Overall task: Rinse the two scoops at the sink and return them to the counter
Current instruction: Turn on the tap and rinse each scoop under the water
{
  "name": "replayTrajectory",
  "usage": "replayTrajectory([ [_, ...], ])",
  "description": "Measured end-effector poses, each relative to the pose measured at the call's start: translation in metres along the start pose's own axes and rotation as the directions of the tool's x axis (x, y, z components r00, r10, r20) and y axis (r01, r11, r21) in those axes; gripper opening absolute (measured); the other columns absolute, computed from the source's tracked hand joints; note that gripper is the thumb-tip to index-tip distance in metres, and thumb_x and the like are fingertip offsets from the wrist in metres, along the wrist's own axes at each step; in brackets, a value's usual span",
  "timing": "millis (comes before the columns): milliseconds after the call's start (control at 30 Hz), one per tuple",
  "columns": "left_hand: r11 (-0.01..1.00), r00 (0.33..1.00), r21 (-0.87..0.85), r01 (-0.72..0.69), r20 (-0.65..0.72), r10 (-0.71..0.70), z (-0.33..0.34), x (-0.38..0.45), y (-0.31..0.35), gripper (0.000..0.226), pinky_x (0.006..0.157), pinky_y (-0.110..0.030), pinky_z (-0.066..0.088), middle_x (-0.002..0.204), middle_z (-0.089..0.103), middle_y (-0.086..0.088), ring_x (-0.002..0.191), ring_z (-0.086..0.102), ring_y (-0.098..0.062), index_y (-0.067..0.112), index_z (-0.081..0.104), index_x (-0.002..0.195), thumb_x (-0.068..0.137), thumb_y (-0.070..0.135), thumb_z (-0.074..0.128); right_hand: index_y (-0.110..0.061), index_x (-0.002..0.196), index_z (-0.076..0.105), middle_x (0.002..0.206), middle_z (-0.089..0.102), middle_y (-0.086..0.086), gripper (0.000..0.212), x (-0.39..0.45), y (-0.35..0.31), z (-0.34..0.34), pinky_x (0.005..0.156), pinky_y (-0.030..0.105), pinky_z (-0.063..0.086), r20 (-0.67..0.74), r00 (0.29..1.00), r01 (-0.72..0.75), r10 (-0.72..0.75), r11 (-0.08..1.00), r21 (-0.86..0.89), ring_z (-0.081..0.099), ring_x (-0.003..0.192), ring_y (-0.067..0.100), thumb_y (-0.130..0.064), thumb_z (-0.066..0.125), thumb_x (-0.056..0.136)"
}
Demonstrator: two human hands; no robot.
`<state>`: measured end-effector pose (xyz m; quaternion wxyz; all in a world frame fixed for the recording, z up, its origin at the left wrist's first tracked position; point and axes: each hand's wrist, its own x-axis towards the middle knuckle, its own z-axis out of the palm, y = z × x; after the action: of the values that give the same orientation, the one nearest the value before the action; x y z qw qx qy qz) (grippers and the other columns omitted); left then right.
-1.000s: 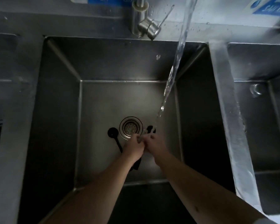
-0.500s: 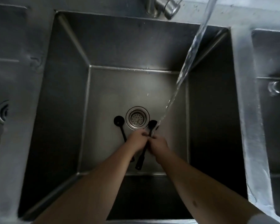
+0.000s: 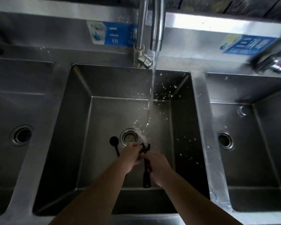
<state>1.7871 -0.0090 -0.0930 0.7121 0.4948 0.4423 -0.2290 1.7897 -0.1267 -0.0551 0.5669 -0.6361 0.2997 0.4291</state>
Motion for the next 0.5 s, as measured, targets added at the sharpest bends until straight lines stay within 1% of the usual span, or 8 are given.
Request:
replayTrajectory([
  [67,0.996,0.999,-0.085,0.010,0.052,-0.006,0.005,-0.003,0.009,0.018,0.068,-0.035,0.050,0.097,0.067,-0.018,0.078,0.063,-0.025,0.011,0.066,0.103,0.094,0.005,0.051,-0.002,0.097,0.072,0.059,0.060,0.001,0.022,-0.004,-0.006,-0.002,0.045,0.021,0.039,0.008,1.000,-0.003,0.003,0.999,-0.041,0.049,0.047,0.009,-0.020,0.068,0.086],
  [100,0.996,0.997,-0.093,0.004,0.075,0.003,0.007,-0.003,0.014,0.018,0.066,-0.035,0.049,0.097,0.068,-0.020,0.075,0.063,-0.026,0.008,0.068,0.101,0.094,0.005,0.052,-0.002,0.097,0.072,0.058,0.058,0.000,0.022,-0.004,-0.008,-0.002,0.045,0.021,0.039,0.002,1.000,0.003,-0.003,0.998,-0.070,0.048,0.046,0.008,-0.021,0.067,0.087],
  [167,0.996,0.995,-0.085,-0.023,0.099,0.032,0.012,-0.004,0.024,0.017,0.067,-0.039,0.049,0.093,0.068,-0.020,0.072,0.063,-0.027,0.003,0.066,0.103,0.093,0.013,0.057,-0.002,0.099,0.071,0.064,0.060,0.003,0.021,-0.004,-0.015,-0.001,0.048,0.022,0.041,-0.011,0.999,0.029,-0.030,0.990,-0.138,0.051,0.050,0.010,-0.019,0.065,0.089],
  [233,0.994,0.994,-0.090,-0.069,0.077,0.076,0.016,-0.004,0.030,0.017,0.064,-0.037,0.049,0.080,0.066,-0.017,0.063,0.063,-0.025,0.000,0.063,0.103,0.093,0.012,0.060,-0.001,0.098,0.071,0.068,0.064,0.007,0.017,-0.004,-0.020,0.000,0.047,0.021,0.046,-0.008,0.998,0.059,-0.061,0.988,-0.144,0.058,0.052,0.012,-0.013,0.061,0.091],
  [333,0.989,0.991,-0.082,-0.127,0.041,0.131,0.018,-0.004,0.037,0.011,0.044,-0.028,0.044,0.066,0.062,-0.011,0.049,0.059,-0.020,0.002,0.062,0.099,0.094,0.008,0.054,-0.010,0.092,0.073,0.067,0.069,0.005,0.012,-0.003,-0.025,0.003,0.050,0.022,0.050,0.015,0.993,0.117,-0.116,0.984,-0.131,0.062,0.055,0.013,-0.014,0.061,0.091],
  [400,0.989,0.991,-0.060,-0.133,0.008,0.134,0.018,-0.004,0.040,0.015,0.036,-0.023,0.037,0.064,0.063,-0.010,0.042,0.056,-0.021,0.006,0.063,0.093,0.094,0.020,0.056,-0.018,0.088,0.074,0.069,0.072,0.002,0.013,-0.002,-0.026,0.004,0.054,0.022,0.052,0.025,0.986,0.170,-0.168,0.969,-0.177,0.065,0.060,0.012,-0.020,0.061,0.091],
  [467,0.990,0.992,-0.073,-0.122,0.030,0.125,0.017,-0.004,0.044,0.028,0.037,-0.022,0.035,0.072,0.068,-0.009,0.041,0.053,-0.020,0.010,0.063,0.095,0.094,0.036,0.055,-0.024,0.089,0.074,0.075,0.075,0.004,0.015,0.001,-0.031,0.007,0.064,0.028,0.056,0.016,0.976,0.215,-0.216,0.958,-0.188,0.068,0.065,0.013,-0.022,0.060,0.092],
  [500,0.990,0.990,-0.075,-0.122,0.058,0.127,0.016,-0.005,0.046,0.032,0.039,-0.024,0.038,0.079,0.071,-0.007,0.045,0.054,-0.019,0.013,0.065,0.095,0.094,0.042,0.052,-0.027,0.089,0.074,0.078,0.076,0.006,0.016,0.002,-0.035,0.008,0.068,0.031,0.057,0.007,0.969,0.244,-0.248,0.951,-0.187,0.070,0.068,0.015,-0.023,0.059,0.092],
])
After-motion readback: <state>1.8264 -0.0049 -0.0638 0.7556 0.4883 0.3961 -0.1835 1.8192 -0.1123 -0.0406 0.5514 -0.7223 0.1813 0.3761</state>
